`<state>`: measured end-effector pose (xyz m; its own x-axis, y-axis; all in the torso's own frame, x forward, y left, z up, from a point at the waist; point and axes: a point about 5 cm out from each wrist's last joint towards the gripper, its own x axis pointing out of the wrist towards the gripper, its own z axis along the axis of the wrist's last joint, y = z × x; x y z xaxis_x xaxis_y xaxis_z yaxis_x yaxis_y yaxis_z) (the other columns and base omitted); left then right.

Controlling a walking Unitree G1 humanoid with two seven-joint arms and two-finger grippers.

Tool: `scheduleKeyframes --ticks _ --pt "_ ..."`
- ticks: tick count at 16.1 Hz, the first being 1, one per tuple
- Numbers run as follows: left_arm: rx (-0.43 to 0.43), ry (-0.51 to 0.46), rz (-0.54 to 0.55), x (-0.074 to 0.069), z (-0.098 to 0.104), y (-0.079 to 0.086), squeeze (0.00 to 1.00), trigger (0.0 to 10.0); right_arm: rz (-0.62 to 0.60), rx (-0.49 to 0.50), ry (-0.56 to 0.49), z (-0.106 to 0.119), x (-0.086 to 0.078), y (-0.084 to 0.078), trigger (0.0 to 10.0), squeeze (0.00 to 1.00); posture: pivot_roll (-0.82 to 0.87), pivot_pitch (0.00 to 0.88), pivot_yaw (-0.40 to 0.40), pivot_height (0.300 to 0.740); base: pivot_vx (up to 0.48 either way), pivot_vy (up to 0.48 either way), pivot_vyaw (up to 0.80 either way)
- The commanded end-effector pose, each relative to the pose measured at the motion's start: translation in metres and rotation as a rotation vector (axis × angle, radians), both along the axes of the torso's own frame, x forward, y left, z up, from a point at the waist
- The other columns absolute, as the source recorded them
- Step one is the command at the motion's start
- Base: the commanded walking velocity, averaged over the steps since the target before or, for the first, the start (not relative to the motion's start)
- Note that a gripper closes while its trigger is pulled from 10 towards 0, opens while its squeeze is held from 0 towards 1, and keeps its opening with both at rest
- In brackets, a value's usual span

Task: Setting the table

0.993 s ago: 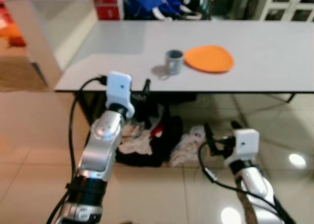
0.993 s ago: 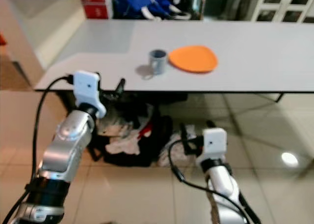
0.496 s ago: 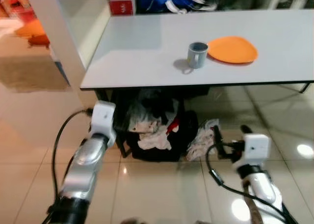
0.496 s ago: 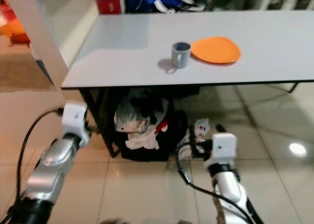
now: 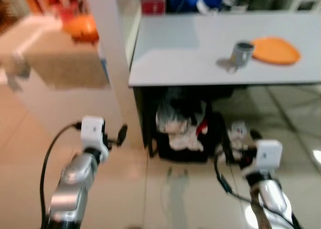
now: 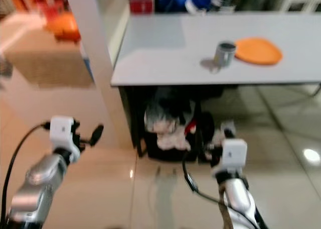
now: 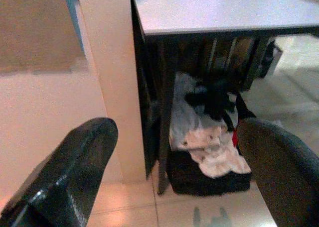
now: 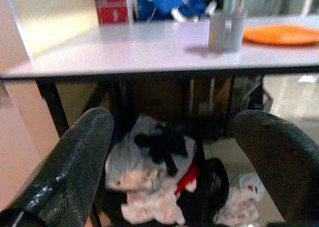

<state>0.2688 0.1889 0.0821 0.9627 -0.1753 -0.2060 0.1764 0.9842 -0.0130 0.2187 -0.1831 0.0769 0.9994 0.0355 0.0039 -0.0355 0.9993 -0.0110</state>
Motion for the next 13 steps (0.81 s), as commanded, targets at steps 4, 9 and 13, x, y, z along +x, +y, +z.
scheduleKeyframes --ticks 4,9,13 --pt "0.028 -0.034 0.002 0.003 0.009 0.003 0.00 10.0 -0.013 0.003 0.002 0.001 0.006 0.002 10.0 0.00 -0.08 0.000 0.037 0.740 0.000 0.479 -0.40" --pt "0.046 -0.076 -0.002 0.003 0.015 -0.004 0.00 10.0 0.024 -0.004 -0.005 0.002 0.007 0.008 10.0 0.00 -0.08 0.000 0.034 0.740 0.000 0.480 0.00" --pt "0.042 -0.110 0.025 0.006 0.021 -0.007 0.00 10.0 0.035 -0.002 0.000 0.000 0.007 0.009 10.0 0.00 -0.07 0.000 0.030 0.740 0.000 0.480 0.00"
